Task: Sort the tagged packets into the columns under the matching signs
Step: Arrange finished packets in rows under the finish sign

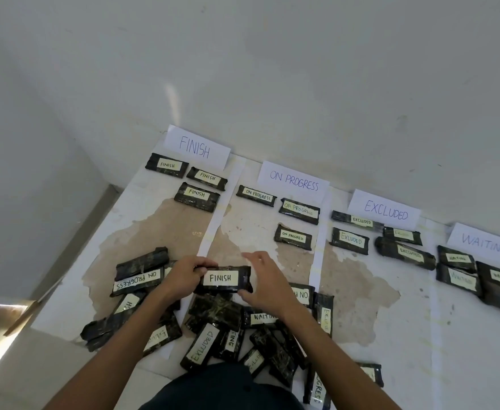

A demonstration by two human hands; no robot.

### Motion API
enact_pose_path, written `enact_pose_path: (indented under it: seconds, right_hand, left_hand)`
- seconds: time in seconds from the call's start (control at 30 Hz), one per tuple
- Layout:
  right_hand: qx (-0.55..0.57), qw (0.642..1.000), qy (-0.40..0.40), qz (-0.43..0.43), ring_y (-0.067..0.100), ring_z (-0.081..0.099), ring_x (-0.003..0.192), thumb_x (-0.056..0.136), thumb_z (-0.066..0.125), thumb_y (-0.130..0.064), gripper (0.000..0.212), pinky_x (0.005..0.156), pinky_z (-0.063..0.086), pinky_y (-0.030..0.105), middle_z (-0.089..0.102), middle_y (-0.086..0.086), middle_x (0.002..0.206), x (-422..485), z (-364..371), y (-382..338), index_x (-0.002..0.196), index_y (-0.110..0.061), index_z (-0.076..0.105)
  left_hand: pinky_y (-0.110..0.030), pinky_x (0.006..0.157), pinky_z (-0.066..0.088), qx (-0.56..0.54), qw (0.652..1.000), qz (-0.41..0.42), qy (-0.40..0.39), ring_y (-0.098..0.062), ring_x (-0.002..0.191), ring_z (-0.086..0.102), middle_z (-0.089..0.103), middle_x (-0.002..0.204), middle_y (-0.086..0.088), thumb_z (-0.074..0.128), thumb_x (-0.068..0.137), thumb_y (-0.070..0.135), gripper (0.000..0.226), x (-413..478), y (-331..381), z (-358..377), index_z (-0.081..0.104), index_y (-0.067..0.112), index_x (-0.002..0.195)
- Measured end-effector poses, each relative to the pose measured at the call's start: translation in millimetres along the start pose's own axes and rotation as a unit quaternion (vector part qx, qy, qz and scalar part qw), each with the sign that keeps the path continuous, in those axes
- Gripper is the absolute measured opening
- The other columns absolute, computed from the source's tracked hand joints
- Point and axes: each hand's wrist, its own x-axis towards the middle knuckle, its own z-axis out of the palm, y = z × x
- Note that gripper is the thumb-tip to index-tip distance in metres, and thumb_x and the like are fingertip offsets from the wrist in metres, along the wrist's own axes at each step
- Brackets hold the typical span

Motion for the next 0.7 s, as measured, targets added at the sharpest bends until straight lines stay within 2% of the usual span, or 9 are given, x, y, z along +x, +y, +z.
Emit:
enact_pose_path:
  seconds: [0.03,0.1,0.2,0.33,0.43,0.53,0.6,0.7]
  right_hand:
    - [-0.077,0.995,-0.008,-0.068,0.017,0.041,0.116,0.077,0.070,-0.035,0.073,0.098,0.041,0.033,0.039,-0.001,0.134,3.4,-0.5,-0.4,0.140,-0.024,0.034]
    - [-0.158,0.976,-0.018,-0.149,0.022,0.038,0.118,0.078,0.068,-0.034,0.071,0.099,0.036,0.036,0.040,0.003,0.135,13.7,0.2,-3.9,0.140,-0.020,0.036]
    - [-0.205,0.961,-0.004,-0.188,0.028,0.045,0.112,0.079,0.067,-0.025,0.063,0.093,0.041,0.039,0.049,0.009,0.128,31.3,2.3,-14.1,0.135,-0.013,0.042]
    - [-0.214,0.957,0.030,-0.192,0.032,0.050,0.104,0.075,0.071,-0.021,0.057,0.086,0.047,0.042,0.059,0.012,0.119,64.0,0.4,-28.2,0.127,-0.007,0.052]
    - [-0.204,0.962,0.055,-0.174,0.032,0.050,0.101,0.076,0.072,-0.021,0.054,0.085,0.048,0.043,0.061,0.013,0.116,95.2,-1.5,-40.4,0.124,-0.006,0.054]
    - [-0.186,0.968,0.057,-0.158,0.032,0.047,0.106,0.079,0.071,-0.027,0.057,0.088,0.042,0.040,0.059,0.014,0.120,128.6,-2.9,-56.8,0.128,-0.006,0.051]
    - [-0.182,0.971,0.049,-0.149,0.032,0.043,0.112,0.083,0.067,-0.030,0.060,0.093,0.037,0.038,0.055,0.012,0.127,154.3,-1.0,-68.4,0.134,-0.007,0.045]
    - [-0.172,0.976,0.037,-0.131,0.032,0.038,0.119,0.085,0.065,-0.034,0.062,0.098,0.033,0.039,0.051,0.010,0.132,195.9,7.7,-86.4,0.137,-0.009,0.041]
  left_hand:
    - [-0.018,0.066,0.045,0.000,1.000,-0.001,0.001,-0.016,0.094,0.060,0.066,0.099,-0.004,0.040,0.097,0.002,0.031,0.3,1.7,-1.8,0.067,0.013,0.108]
    - [-0.014,0.061,0.045,-0.001,1.000,0.001,0.004,-0.015,0.091,0.061,0.065,0.100,-0.005,0.039,0.097,0.002,0.032,2.4,5.4,-6.3,0.067,0.011,0.110]
    - [-0.014,0.061,0.048,-0.013,1.000,0.000,0.018,-0.015,0.088,0.061,0.065,0.102,-0.009,0.038,0.098,0.003,0.030,6.7,9.6,-14.8,0.065,0.007,0.112]
    - [-0.025,0.084,0.045,0.051,0.993,0.032,0.100,-0.019,0.103,0.056,0.060,0.113,-0.008,0.047,0.096,0.015,0.027,20.4,11.0,-38.2,0.061,0.013,0.119]
    - [-0.032,0.092,0.042,0.116,0.973,0.052,0.194,-0.024,0.113,0.050,0.054,0.121,-0.007,0.047,0.095,0.029,0.035,35.1,3.7,-61.0,0.054,0.017,0.127]
    - [-0.041,0.095,0.040,0.166,0.941,0.043,0.293,-0.027,0.117,0.045,0.051,0.131,-0.010,0.043,0.096,0.031,0.038,51.1,-13.0,-88.9,0.051,0.017,0.130]
    - [-0.046,0.096,0.041,0.182,0.928,0.030,0.323,-0.032,0.119,0.045,0.050,0.133,-0.014,0.046,0.095,0.029,0.040,61.9,-29.7,-106.6,0.051,0.013,0.131]
    - [-0.051,0.100,0.039,0.230,0.920,-0.016,0.317,-0.036,0.128,0.038,0.042,0.141,-0.018,0.053,0.091,0.026,0.048,76.5,-57.9,-124.6,0.044,0.011,0.136]
